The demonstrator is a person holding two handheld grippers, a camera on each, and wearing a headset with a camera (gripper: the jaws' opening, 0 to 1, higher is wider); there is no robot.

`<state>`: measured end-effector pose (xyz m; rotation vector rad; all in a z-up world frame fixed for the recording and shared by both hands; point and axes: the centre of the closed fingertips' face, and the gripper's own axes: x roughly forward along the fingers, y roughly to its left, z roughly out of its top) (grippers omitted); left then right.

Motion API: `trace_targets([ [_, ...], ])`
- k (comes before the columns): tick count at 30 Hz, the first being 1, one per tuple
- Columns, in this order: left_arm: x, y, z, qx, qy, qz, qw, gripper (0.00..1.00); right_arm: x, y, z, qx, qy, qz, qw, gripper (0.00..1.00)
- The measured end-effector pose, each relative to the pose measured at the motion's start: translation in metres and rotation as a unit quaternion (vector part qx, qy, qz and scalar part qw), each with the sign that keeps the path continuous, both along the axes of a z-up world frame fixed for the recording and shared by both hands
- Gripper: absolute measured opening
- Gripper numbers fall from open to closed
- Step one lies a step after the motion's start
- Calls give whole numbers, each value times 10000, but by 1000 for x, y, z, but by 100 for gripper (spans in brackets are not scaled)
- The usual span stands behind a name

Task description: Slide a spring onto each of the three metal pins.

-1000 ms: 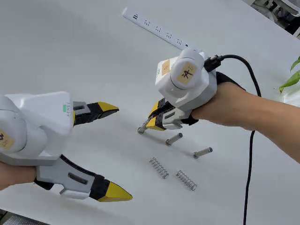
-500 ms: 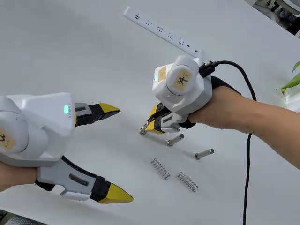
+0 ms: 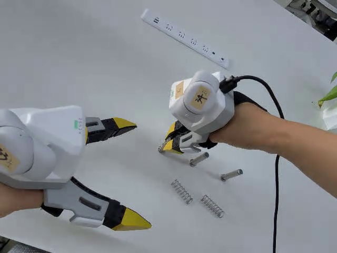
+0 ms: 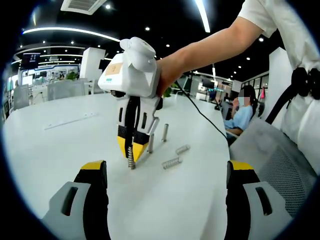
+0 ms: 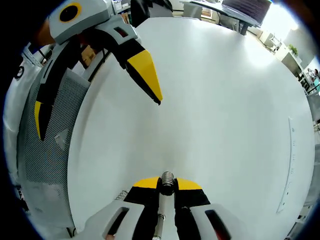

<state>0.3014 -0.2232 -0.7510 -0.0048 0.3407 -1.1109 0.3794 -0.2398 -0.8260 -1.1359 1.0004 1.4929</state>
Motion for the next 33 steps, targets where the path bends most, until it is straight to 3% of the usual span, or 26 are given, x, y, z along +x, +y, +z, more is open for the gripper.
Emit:
trace_targets([
  [18, -1, 1, -1, -6, 30, 17, 10000, 98, -2, 0, -1, 34, 45, -25, 10000, 9],
  [33, -2, 1, 0, 9, 20, 5, 10000, 98, -3, 2, 7, 164, 42, -105, 9998, 15],
])
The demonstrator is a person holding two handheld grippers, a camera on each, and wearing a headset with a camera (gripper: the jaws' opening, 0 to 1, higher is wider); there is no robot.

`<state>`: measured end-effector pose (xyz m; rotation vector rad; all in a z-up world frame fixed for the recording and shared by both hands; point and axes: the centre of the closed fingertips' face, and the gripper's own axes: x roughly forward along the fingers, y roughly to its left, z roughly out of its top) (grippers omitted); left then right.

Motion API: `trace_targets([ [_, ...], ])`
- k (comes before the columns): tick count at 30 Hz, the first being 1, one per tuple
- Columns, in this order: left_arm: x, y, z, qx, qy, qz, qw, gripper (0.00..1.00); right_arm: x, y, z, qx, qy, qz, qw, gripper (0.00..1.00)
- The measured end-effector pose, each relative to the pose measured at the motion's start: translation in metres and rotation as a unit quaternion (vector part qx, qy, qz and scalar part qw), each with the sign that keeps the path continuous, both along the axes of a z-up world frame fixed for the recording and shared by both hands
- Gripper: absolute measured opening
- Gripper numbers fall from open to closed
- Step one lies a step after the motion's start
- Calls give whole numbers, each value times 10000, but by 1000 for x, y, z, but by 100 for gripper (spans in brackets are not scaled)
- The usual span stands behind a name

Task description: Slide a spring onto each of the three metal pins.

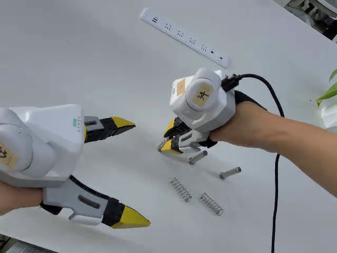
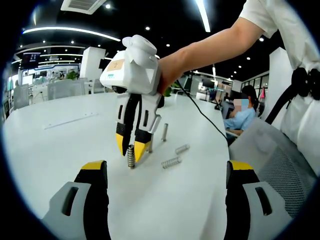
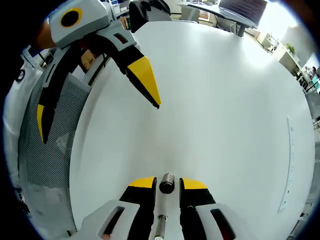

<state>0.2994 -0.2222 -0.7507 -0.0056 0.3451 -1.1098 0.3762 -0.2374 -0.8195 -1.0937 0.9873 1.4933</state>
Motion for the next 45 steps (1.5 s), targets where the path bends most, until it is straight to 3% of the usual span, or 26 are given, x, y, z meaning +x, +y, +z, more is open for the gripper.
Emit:
trace_targets([
  [9, -1, 0, 1, 64, -16, -36, 10000, 99, -1, 0, 9, 109, -11, -57, 9999, 21],
  [24, -4, -4, 6, 205, -42, -134, 9997, 99, -5, -8, 34, 545, -90, -319, 9980, 34],
  [37, -8, -2, 9, 423, -61, -245, 9988, 99, -11, -24, 59, 995, -170, -632, 9929, 46],
  [45, -10, -2, 13, 546, -69, -301, 9980, 99, -17, -40, 73, 1310, -272, -872, 9872, 52],
])
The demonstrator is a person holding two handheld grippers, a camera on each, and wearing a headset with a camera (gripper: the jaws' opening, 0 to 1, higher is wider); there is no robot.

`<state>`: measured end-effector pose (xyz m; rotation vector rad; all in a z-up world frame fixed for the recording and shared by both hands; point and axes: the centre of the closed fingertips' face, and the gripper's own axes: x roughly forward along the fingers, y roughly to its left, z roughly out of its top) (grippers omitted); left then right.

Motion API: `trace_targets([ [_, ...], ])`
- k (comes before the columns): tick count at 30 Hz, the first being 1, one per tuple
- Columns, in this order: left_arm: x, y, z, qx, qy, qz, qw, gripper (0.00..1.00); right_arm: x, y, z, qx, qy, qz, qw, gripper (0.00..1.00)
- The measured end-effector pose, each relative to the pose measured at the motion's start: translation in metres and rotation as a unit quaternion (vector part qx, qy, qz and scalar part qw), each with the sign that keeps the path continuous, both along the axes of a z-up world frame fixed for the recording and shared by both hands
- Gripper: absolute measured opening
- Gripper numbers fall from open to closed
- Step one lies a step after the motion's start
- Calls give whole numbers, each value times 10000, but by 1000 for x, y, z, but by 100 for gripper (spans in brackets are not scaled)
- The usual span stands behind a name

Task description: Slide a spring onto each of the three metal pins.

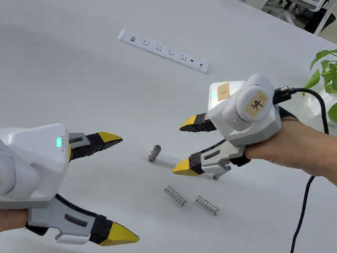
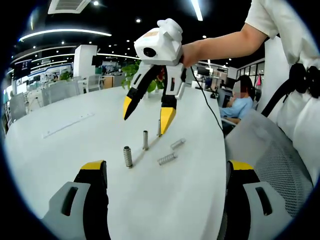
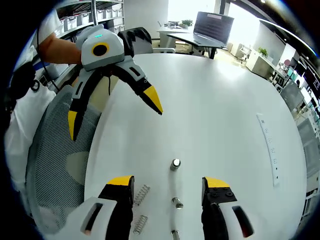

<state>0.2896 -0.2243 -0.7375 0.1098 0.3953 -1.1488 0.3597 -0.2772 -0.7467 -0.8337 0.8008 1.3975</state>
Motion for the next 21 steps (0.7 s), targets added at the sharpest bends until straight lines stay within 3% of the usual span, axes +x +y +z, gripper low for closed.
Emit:
trace_targets([
  [9, -2, 3, 1, 179, 15, -33, 9998, 99, -9, -26, 11, 340, -71, -328, 9989, 64],
  [21, -7, -1, 4, 432, -7, -181, 9989, 99, -24, -58, 19, 881, -88, -845, 9925, 74],
])
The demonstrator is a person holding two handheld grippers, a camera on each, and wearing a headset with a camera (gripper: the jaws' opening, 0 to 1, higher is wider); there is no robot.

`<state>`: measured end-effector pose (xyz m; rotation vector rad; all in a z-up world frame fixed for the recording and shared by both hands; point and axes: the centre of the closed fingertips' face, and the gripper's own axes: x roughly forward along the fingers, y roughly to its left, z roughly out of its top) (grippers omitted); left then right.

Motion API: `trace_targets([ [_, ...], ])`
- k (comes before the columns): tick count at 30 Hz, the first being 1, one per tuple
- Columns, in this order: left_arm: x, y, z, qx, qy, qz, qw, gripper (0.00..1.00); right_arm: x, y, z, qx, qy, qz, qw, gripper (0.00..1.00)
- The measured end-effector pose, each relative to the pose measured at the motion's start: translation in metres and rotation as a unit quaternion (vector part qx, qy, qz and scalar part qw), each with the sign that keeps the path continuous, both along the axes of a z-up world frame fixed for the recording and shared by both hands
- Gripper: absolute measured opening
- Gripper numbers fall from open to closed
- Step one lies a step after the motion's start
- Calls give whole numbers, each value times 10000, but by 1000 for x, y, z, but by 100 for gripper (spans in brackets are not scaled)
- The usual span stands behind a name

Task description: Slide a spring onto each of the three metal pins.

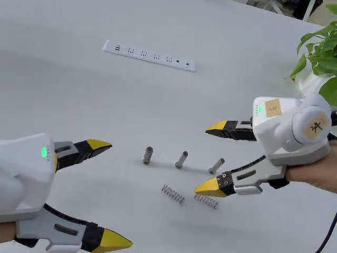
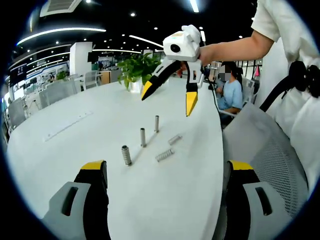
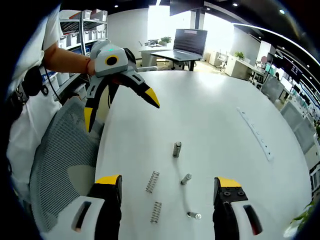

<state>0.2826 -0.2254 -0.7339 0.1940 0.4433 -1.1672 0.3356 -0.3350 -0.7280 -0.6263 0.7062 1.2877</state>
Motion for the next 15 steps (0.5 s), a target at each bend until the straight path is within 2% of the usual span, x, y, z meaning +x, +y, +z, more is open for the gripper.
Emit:
trace_targets([
  [8, -4, -7, 0, 162, 16, -157, 9997, 98, -14, -21, 0, 371, 26, -332, 9988, 83],
  [15, -4, -13, -1, 337, 20, -310, 9989, 96, -23, -50, -3, 616, 19, -600, 9963, 89],
])
